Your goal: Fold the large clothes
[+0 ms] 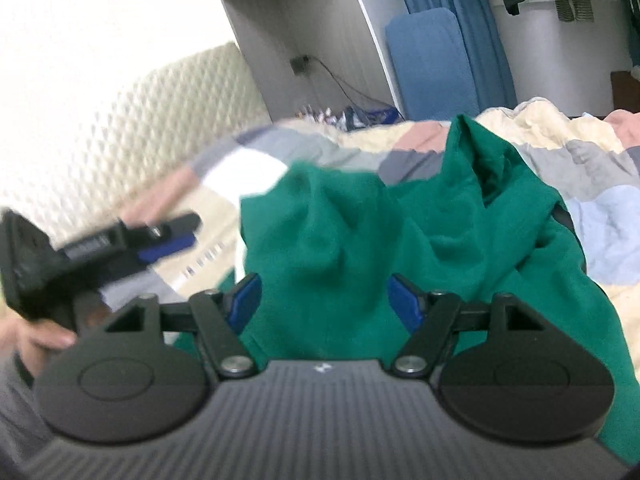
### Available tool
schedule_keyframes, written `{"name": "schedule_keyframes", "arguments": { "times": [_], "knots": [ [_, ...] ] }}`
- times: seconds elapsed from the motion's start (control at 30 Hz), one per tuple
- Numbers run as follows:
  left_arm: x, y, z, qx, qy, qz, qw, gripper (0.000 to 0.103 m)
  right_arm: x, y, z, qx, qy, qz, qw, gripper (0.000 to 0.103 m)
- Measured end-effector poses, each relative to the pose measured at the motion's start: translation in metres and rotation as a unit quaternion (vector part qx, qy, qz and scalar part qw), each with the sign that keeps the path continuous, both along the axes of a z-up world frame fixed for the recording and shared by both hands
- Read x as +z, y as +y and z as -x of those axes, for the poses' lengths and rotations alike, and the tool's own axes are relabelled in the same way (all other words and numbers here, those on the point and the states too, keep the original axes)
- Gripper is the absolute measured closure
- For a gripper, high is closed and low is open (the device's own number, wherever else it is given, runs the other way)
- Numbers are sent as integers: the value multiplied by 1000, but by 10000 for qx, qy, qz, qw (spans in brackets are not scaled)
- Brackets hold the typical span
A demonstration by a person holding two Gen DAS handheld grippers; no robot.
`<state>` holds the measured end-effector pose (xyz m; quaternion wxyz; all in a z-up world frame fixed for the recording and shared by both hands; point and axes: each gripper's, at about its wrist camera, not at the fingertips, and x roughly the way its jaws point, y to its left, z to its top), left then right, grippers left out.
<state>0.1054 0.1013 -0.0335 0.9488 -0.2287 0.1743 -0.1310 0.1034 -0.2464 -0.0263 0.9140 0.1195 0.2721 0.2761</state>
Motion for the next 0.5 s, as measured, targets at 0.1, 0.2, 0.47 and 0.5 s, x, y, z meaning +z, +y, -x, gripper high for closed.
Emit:
{"name": "schedule_keyframes", "arguments": {
  "times": [0.1, 0.2, 0.47, 0.5],
  "knots": [
    [-1, 5, -5, 34, -96, 87, 9999, 40, 5, -5, -1, -53, -199, -131, 9997, 30],
    [-3, 5, -14, 92, -74, 23, 9999, 40, -2, 2, -8, -123, -203, -70, 9997, 28],
    [-31, 11, -63, 291, 238, 251, 9990, 41, -21, 46, -62, -45, 125, 3, 9999, 29],
    [-35, 12, -69, 301, 257, 244, 9989, 41, -22, 52, -71, -33, 69, -19, 10000, 29]
  ]
}}
